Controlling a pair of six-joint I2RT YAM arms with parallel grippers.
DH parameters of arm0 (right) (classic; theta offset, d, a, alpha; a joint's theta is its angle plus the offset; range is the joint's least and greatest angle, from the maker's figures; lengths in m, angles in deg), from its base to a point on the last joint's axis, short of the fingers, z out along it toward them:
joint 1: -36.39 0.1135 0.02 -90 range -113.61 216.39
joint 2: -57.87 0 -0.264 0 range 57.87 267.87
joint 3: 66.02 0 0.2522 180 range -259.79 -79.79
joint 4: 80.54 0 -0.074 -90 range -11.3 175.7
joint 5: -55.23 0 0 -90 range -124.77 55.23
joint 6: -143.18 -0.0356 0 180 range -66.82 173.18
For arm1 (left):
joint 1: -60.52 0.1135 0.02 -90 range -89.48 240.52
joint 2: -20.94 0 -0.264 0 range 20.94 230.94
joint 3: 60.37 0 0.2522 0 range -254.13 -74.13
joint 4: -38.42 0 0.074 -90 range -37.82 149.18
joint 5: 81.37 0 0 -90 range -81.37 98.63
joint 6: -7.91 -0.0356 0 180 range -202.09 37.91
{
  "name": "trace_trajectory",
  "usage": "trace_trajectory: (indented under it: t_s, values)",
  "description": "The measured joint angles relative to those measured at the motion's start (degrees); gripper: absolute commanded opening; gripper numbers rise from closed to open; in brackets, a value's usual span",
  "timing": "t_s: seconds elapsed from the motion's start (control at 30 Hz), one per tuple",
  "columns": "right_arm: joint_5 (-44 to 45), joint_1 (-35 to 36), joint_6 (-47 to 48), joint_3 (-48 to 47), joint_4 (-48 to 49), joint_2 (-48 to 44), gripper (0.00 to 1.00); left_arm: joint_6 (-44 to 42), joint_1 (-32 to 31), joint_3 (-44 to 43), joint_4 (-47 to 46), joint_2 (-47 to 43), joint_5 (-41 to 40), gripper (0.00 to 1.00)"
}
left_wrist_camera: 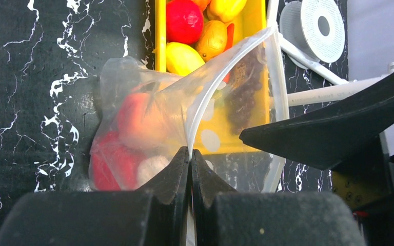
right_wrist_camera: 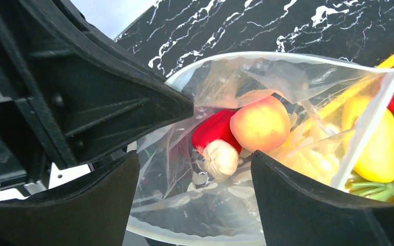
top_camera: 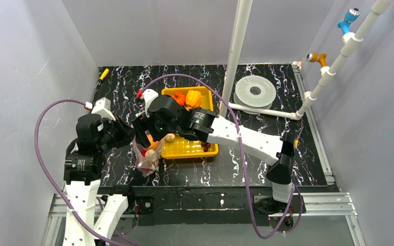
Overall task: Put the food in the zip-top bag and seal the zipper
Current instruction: Place the fake vegetable in the zipper food storage bag, then pick up the fake fruit from the zipper food storage bag.
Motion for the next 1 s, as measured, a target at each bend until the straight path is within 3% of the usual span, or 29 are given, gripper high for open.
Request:
trace_trajectory:
  t_s: [0.2, 0.4, 0.67, 0.83, 1.0]
  values:
    - [2.35, -0.12, 0.70, 0.99, -2.71, -1.37, 0.84, -0.88, 0.00, -0.69, 0.38, 2.21, -0.76, 0.00]
    - [7.89, -0.33, 3.32, 8.34, -4.56, -9.73, 0.85, -0.68, 0.00, 0.35, 1.01, 2.19, -2.65, 0.00]
    - [21.94, -1.03, 4.11, 17.29, -2.77, -19.81, 0.89, -0.49, 0.00, 0.86, 3.55, 1.70, -6.04, 0.00]
    - [30.73, -4.08, 1.11, 21.35, -2.43, -18.39, 0.88, -0.49, 0.00, 1.91, 3.96, 0.78, -6.55, 0.00]
    - [34.03, -7.49, 0.08, 21.38, -2.46, -13.49, 0.88, -0.76, 0.00, 4.26, 4.10, 0.46, -6.58, 0.00]
